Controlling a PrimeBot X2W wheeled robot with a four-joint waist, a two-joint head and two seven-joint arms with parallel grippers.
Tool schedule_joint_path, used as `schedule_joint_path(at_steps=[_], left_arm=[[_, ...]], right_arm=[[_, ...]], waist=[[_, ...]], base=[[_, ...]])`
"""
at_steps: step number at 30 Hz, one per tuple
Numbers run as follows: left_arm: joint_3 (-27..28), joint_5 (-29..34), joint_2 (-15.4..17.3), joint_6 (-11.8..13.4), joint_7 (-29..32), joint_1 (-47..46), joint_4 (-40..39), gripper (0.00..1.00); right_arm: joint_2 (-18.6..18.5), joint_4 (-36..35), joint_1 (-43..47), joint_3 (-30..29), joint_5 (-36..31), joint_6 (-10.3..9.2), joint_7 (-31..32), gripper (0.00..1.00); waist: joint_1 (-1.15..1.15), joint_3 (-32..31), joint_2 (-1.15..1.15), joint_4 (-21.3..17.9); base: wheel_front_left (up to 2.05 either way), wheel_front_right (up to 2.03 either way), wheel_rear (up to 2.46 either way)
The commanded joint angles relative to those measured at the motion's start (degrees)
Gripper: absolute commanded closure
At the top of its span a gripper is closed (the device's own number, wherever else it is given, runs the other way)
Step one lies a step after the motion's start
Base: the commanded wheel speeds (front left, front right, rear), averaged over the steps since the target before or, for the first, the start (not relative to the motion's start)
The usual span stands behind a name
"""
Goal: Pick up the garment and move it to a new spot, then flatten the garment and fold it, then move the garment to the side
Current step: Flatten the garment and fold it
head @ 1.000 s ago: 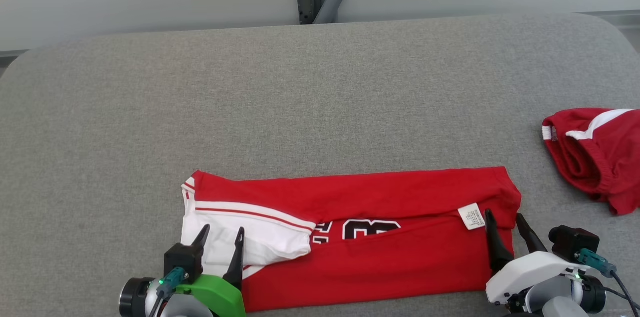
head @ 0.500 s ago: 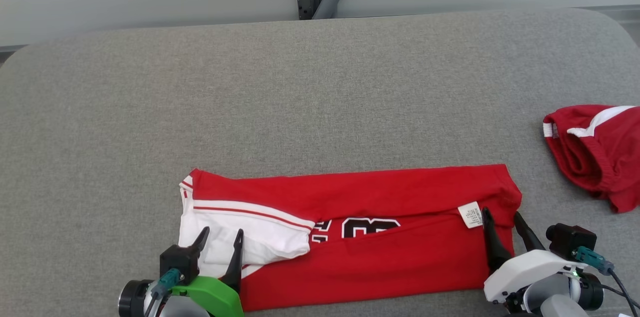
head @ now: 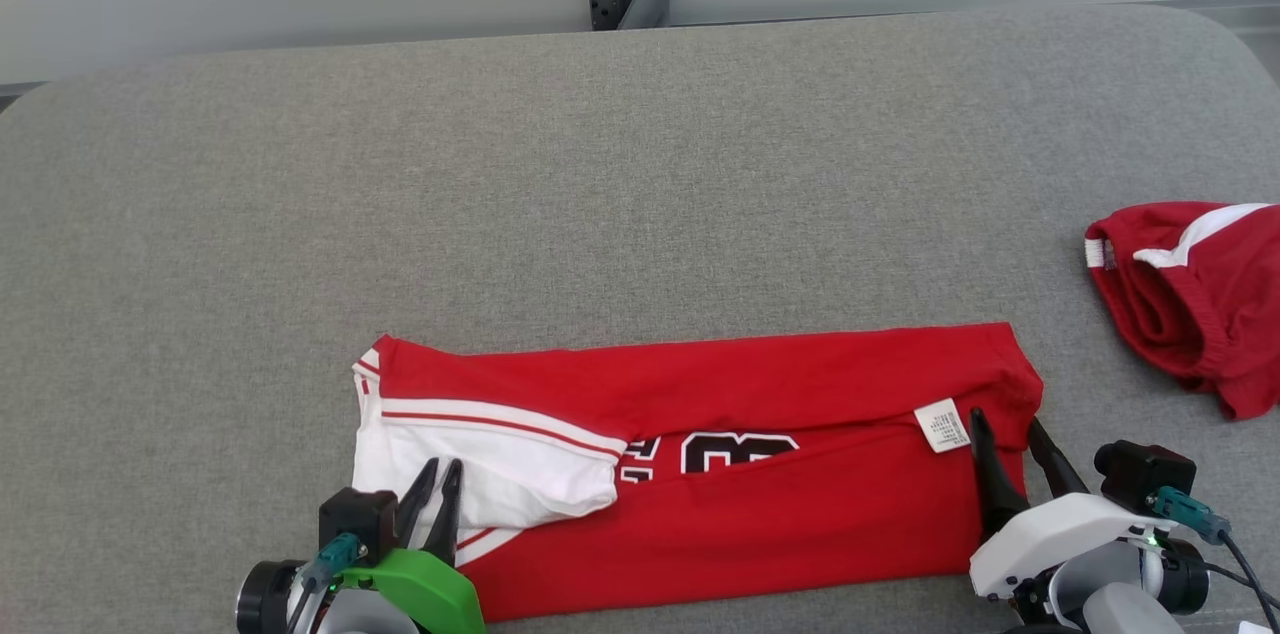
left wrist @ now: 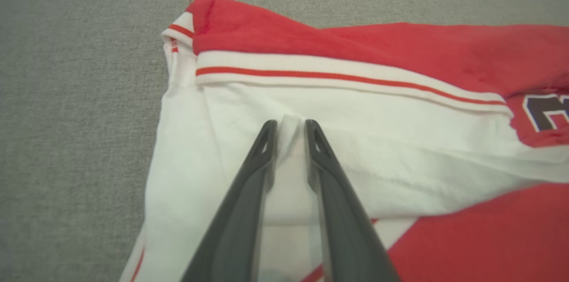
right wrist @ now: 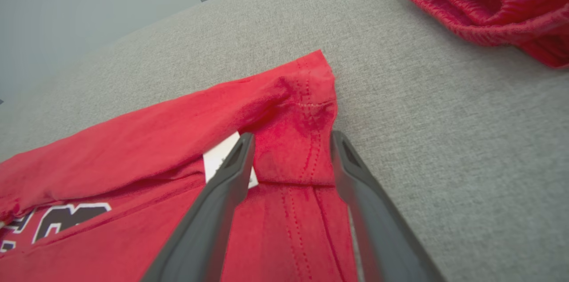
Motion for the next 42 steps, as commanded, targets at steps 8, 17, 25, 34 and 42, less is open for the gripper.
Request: schedule_joint_path(at_steps=[8,17,25,34,42], left_arm=[[0.00,-0.04,-0.01,-0.32,-0.16,-0.17,-0.87,1.00],[-3.57,-0.81,1.68,-0.44,-0.16,2.39,-4.54,1.00],[-7.85,-4.06,4.80,-0.43,-0.16,5.70,-5.77,0.98],[-9.84,-2.39,8.91,-0.42,-0.16,9.49,-6.40,0.00],[-3.50,-1.66,6.53,2.16,-0.16,12.03,-12.98,0.00]], right_arm=[[-0.14,0.11,-0.13,-0.23,0.46,-0.10,-0.13,0.20],[0.69,0.82,1.38,-0.66,0.52,-0.10,-0.13,0.20],[1.14,1.23,2.71,-1.03,0.36,-0.10,-0.13,0.12],[0.95,0.64,3.33,-2.23,-0.21,-0.10,-0.13,0.00],[1.02,-0.55,3.61,-5.20,-2.32,-0.10,-0.13,0.00]], waist=[[0.00,-0.51,0.00,0.48],[0.00,-3.31,0.00,1.97],[0.00,-5.64,0.00,3.39],[0.00,-6.17,0.00,4.21],[0.00,-5.69,0.00,4.52]], base=[[0.00,0.00,0.00],[0.00,0.00,0.00],[0.00,0.00,0.00],[0.00,0.00,0.00],[0.00,0.00,0.00]])
